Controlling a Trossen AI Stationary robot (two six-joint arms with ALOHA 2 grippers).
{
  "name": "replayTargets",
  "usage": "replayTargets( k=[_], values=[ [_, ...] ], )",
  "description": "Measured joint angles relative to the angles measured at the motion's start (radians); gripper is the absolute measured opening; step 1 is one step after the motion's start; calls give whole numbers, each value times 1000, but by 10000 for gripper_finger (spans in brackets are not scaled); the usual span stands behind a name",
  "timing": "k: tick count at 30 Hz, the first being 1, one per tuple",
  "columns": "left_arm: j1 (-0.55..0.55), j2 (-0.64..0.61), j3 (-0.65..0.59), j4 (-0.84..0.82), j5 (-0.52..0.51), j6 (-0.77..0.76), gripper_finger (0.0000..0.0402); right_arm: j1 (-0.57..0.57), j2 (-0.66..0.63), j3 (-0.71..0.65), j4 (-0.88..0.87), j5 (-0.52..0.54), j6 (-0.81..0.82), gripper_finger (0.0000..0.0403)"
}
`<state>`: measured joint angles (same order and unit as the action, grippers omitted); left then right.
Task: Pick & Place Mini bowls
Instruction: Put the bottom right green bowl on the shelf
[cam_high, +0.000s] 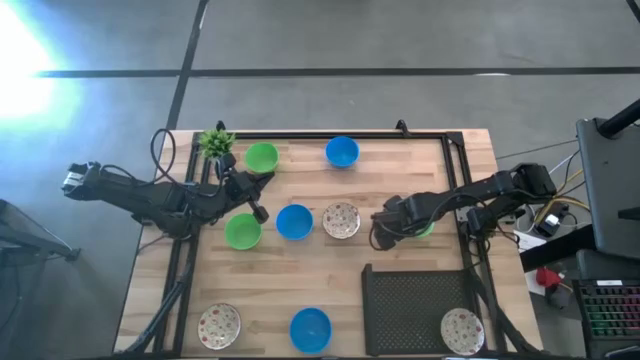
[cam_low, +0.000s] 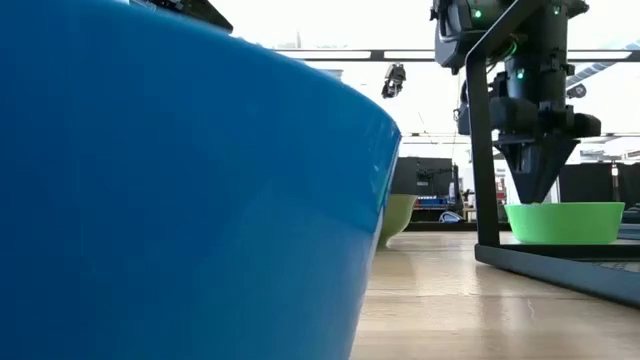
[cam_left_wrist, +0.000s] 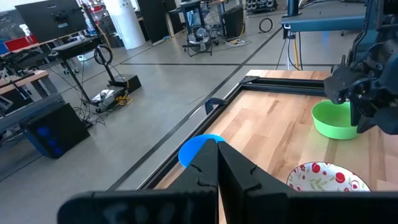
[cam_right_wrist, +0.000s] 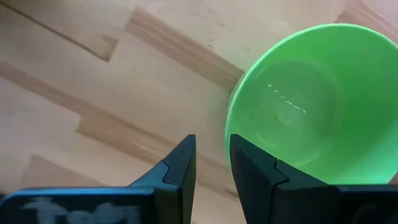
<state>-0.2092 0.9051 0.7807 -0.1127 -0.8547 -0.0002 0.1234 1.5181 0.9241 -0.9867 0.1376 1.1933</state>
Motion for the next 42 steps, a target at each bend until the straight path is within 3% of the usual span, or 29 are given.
replayTargets(
  k=[14, 20, 25, 32, 42],
  values=[
    [0, 0, 0, 0, 0, -8, 0, 0, 2, -93, 49, 4, -1, 91],
    [-1, 0, 0, 0, 0, -14, 0, 2, 2, -104, 55, 9, -26, 20],
    [-1, 0, 0, 0, 0, -26, 0, 3, 2, -87, 49, 23, -57, 10],
    [-1, 0, 0, 0, 0, -26, 0, 33, 2, 1, -4, 26, -102, 8],
    [-1, 0, 0, 0, 0, -26, 0, 187, 2, 188, -184, 35, -94, 8]
  ],
)
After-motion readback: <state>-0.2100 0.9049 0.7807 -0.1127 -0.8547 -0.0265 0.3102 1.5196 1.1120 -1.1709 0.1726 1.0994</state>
